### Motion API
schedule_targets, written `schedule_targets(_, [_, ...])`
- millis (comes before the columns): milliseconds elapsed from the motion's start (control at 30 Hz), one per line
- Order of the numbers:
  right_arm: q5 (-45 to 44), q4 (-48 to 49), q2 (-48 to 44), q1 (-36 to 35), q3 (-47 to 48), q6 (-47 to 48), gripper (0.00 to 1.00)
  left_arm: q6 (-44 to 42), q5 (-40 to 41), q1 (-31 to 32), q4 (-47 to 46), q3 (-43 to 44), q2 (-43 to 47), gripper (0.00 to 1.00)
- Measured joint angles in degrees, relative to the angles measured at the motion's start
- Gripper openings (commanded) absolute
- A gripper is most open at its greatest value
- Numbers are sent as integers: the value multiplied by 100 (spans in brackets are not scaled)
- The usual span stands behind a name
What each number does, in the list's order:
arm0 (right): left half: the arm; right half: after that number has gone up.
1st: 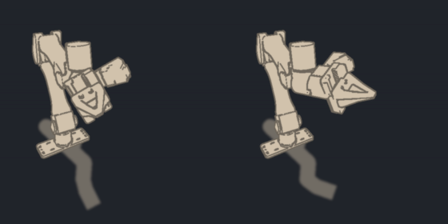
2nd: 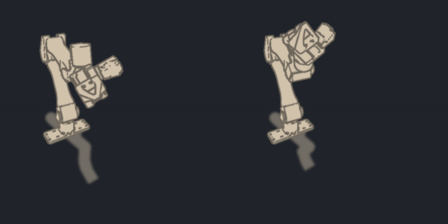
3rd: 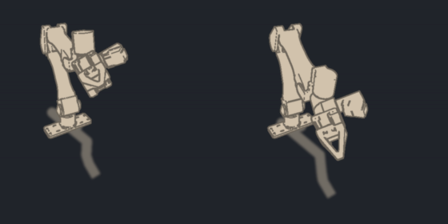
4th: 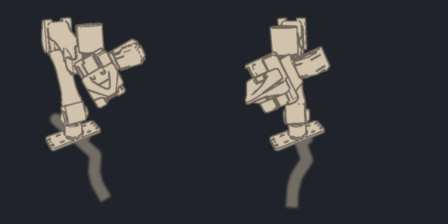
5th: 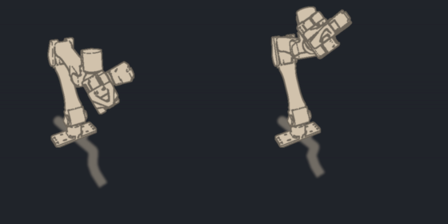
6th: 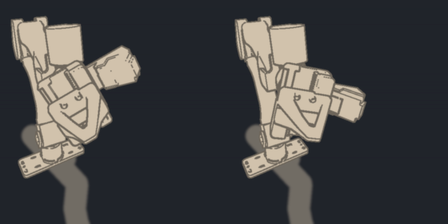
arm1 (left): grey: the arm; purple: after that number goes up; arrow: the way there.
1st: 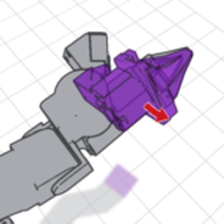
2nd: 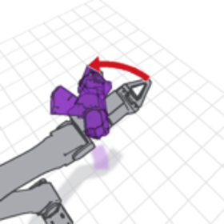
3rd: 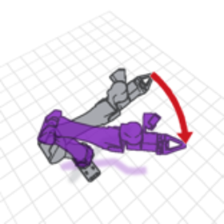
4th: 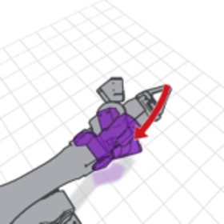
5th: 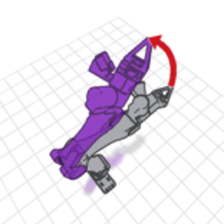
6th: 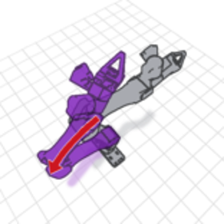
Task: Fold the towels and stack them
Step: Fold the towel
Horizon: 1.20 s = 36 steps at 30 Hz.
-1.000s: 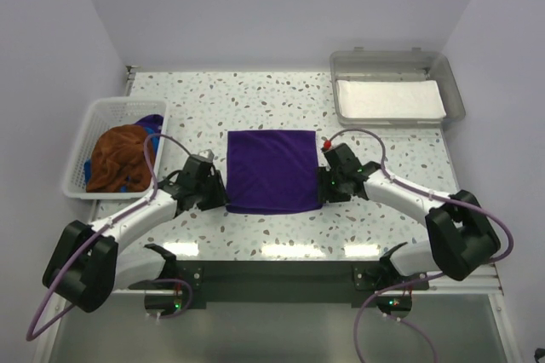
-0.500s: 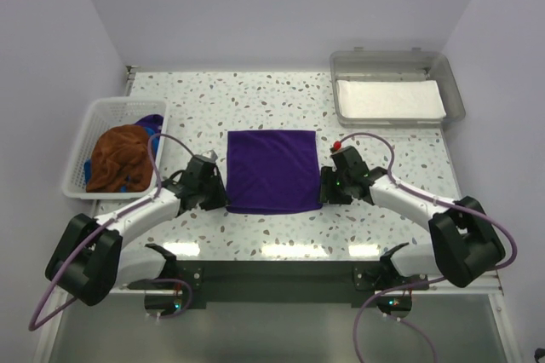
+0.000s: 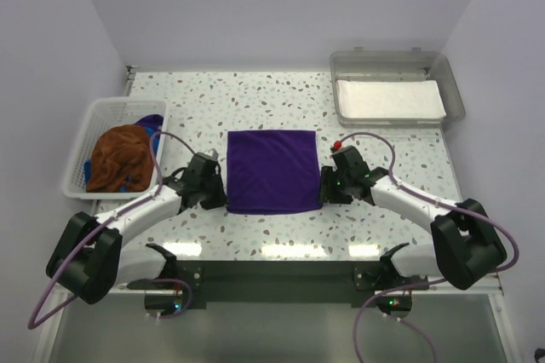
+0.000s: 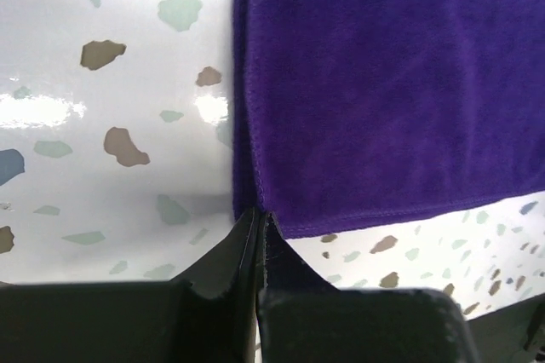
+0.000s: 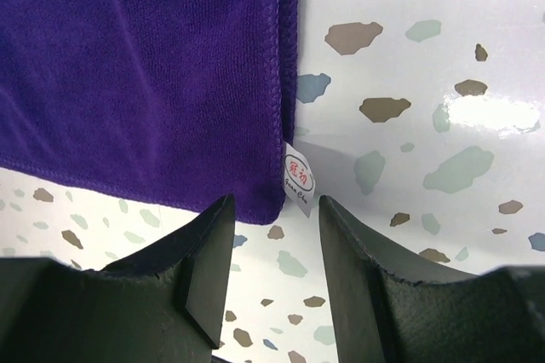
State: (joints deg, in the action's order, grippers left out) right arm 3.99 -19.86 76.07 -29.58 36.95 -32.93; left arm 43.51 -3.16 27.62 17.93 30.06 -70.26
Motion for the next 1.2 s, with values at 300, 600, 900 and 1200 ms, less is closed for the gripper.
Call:
schedule_targets(300, [-70, -122, -249, -2, 66, 120, 48, 260, 24, 385, 586, 603, 415, 0])
schedule_targets(600, [-107, -160, -264, -2, 66, 216, 38, 647, 74, 542, 763, -260, 568, 0])
schedule_targets(900, [133, -151, -251, 0, 63, 203, 32, 651, 136, 542, 647, -175, 256, 0])
schedule_targets(1200, [319, -149, 20, -2, 50, 155, 31, 645, 151, 542, 645, -175, 260, 0])
